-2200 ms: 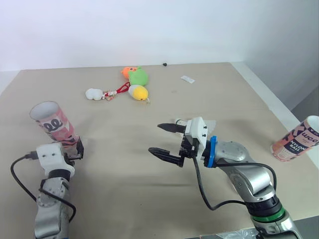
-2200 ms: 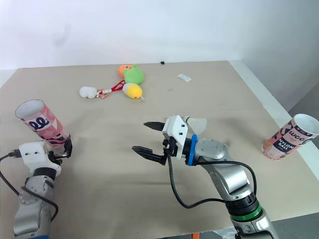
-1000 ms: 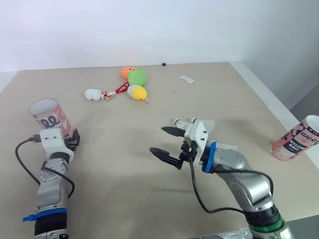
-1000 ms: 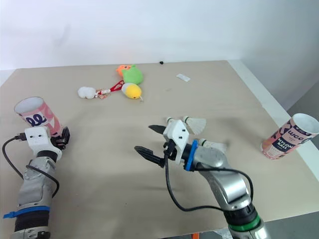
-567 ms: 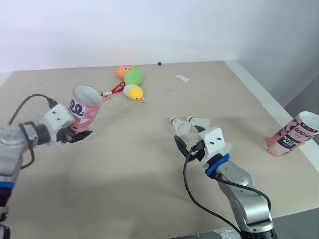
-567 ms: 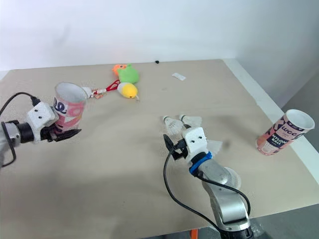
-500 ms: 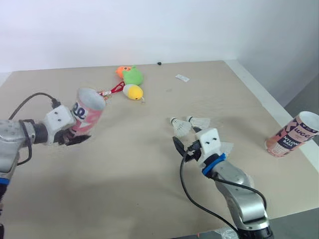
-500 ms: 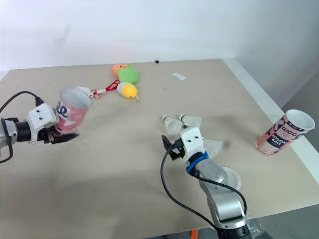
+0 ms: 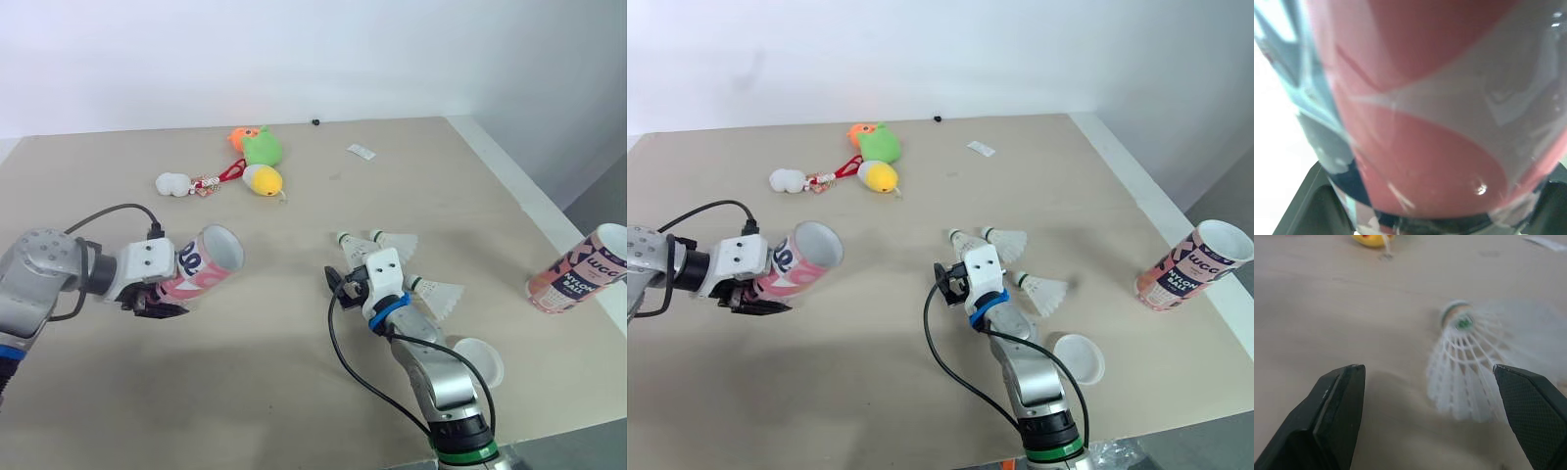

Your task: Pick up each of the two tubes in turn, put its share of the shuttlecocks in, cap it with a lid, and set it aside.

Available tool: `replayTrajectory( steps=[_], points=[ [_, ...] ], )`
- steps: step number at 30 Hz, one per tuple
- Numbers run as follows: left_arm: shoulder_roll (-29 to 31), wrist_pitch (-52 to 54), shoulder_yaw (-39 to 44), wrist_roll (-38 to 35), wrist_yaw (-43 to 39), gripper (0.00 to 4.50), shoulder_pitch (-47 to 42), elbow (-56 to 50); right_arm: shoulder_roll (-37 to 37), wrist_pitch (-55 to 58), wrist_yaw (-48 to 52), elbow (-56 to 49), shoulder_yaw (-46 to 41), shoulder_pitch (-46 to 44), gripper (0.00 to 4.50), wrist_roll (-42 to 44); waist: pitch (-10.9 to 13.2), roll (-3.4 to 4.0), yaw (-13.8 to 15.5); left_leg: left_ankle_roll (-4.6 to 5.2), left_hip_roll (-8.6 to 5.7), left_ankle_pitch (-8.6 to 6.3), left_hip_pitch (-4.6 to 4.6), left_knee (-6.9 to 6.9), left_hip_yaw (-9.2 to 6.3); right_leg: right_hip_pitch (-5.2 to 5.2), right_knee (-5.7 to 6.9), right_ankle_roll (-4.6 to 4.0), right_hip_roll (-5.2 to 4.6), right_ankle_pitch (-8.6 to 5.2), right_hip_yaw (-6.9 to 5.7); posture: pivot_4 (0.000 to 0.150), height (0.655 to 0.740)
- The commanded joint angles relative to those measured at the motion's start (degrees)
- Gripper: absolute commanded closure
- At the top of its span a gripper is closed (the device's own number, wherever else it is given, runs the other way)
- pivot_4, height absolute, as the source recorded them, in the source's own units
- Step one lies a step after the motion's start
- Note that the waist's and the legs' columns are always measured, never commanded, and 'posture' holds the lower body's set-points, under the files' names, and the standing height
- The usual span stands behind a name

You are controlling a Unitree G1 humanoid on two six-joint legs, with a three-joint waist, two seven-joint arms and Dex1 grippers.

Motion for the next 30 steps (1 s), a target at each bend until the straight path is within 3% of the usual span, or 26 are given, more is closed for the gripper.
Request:
replayTrajectory(
  steps=[1, 4, 9, 15, 20, 24, 30],
  points=[
    [-0.4, 1.2, 0.5, -0.6, -0.2, 1.12, 0.1, -2.8, 1.0, -2.7, -0.7, -0.3, -1.2, -1.5, 0.84, 0.0, 0.0, 0.0, 0.0, 0.0, 0.01, 0.0, 0.01, 0.01, -0.01, 0.0, 0.02, 0.06, 0.02, -0.03, 0.0, 0.15, 0.74],
    [-0.7, 1.8, -1.4, 0.0, -1.3, 1.12, 1.6, -3.0, 1.9, -4.9, -1.1, 1.4, -0.9, -1.9, 2.02, -0.5, 0.0, 0.0, -0.1, 0.0, 0.03, 0.0, 0.05, 0.01, 0.01, 0.01, 0.05, 0.19, 0.04, -0.11, 0.04, 0.15, 0.74],
    [-1.6, 2.8, -3.5, 1.4, -1.8, 1.12, 0.7, -1.8, 2.2, -6.8, -0.6, 2.5, -2.3, -1.0, 4.39, 0.7, 0.0, 0.05, -0.1, 0.0, 0.0, 0.0, 0.14, 0.02, 0.02, 0.08, 0.09, 0.21, 0.03, -0.11, 0.09, 0.15, 0.74],
    [-2.6, 3.4, -4.7, 2.5, -2.0, 1.12, 0.9, -1.0, -3.4, -8.0, 10.3, -6.5, -3.2, 0.3, 4.39, 6.7, -0.1, 0.33, 0.0, 0.0, -0.05, 0.0, 0.19, 0.05, 0.01, 0.13, 0.09, 0.31, -0.04, -0.08, 0.18, 0.15, 0.74],
    [-3.4, 3.4, -5.5, 3.8, -2.2, 1.12, 0.1, 0.6, -14.8, 2.0, 27.7, -19.8, -2.2, -2.6, 4.39, 22.1, -0.1, 0.57, 0.1, 0.02, -0.06, 0.01, 0.38, 0.1, 0.0, 0.27, 0.09, 0.43, -0.02, -0.02, 0.32, 0.15, 0.74],
    [-4.5, 2.9, -6.6, 4.6, -2.5, 1.12, -1.4, 2.4, -20.2, 4.3, 33.0, -21.3, 2.4, -9.6, 4.39, 21.3, -0.2, 0.6, 0.4, 0.11, -0.05, 0.07, 0.68, 0.12, 0.04, 0.45, 0.16, 0.17, 0.04, -0.04, 0.31, 0.15, 0.74],
    [-5.8, 3.0, -6.7, 5.1, -3.2, 1.12, -1.9, 2.6, -19.4, -0.7, 35.6, -14.2, 11.3, -17.5, 4.39, 13.3, -0.2, 0.67, 0.6, 0.22, -0.04, 0.21, 0.7, 0.16, 0.18, 0.44, 0.2, -0.01, 0.09, 0.05, 0.31, 0.15, 0.74]
  ],
)
